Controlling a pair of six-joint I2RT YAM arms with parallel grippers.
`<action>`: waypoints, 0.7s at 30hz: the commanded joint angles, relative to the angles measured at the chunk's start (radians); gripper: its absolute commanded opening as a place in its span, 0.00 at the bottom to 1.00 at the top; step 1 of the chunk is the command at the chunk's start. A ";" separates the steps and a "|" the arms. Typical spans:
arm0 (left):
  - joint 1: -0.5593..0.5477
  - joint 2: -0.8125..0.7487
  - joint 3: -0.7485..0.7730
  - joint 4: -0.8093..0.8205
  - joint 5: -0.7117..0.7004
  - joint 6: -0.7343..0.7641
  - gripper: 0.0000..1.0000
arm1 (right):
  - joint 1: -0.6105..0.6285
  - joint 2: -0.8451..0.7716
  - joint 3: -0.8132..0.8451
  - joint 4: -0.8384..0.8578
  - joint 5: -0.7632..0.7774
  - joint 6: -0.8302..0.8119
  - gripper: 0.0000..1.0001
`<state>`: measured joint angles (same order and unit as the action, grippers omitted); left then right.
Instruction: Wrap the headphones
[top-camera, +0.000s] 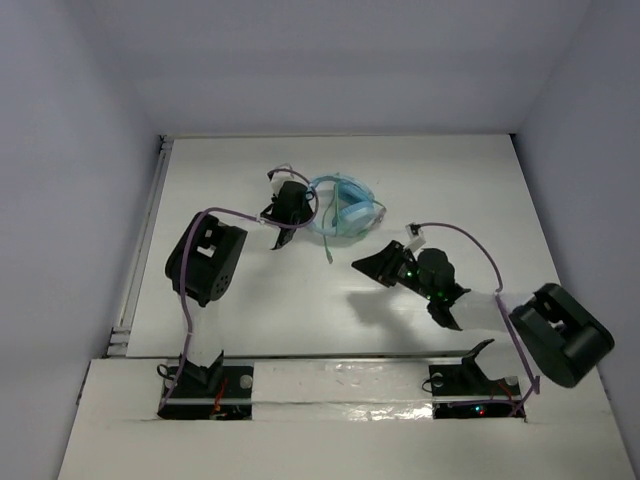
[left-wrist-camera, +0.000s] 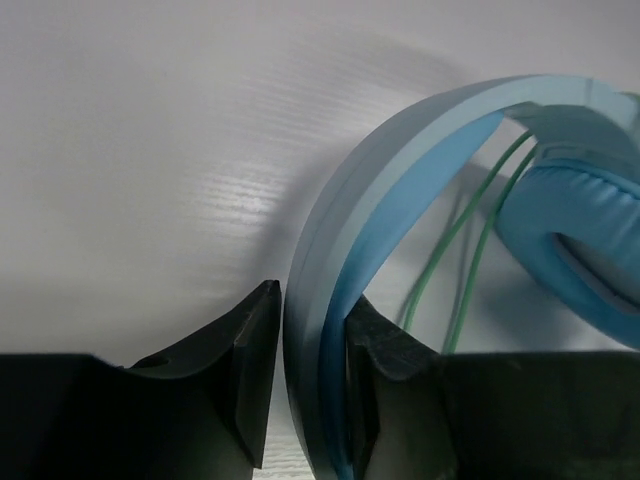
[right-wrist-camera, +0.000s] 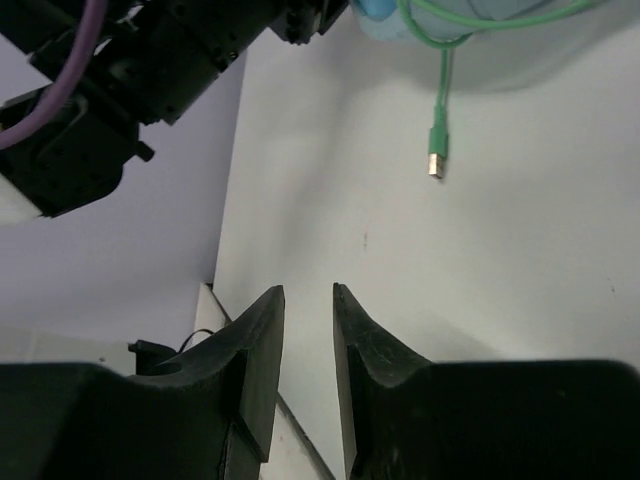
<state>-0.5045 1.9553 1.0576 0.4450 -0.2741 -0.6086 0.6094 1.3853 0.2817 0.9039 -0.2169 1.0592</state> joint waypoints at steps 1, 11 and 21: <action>0.009 -0.019 0.058 0.067 0.036 0.004 0.27 | 0.003 -0.113 0.034 -0.180 0.024 -0.106 0.32; 0.009 -0.177 0.002 0.027 0.023 0.041 0.85 | 0.003 -0.505 0.183 -0.656 0.100 -0.333 0.00; 0.009 -0.455 -0.057 -0.077 -0.002 0.056 0.99 | 0.003 -0.568 0.300 -0.796 0.169 -0.419 0.59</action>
<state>-0.5007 1.5993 1.0317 0.3977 -0.2562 -0.5720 0.6094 0.8234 0.5255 0.1768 -0.0963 0.6926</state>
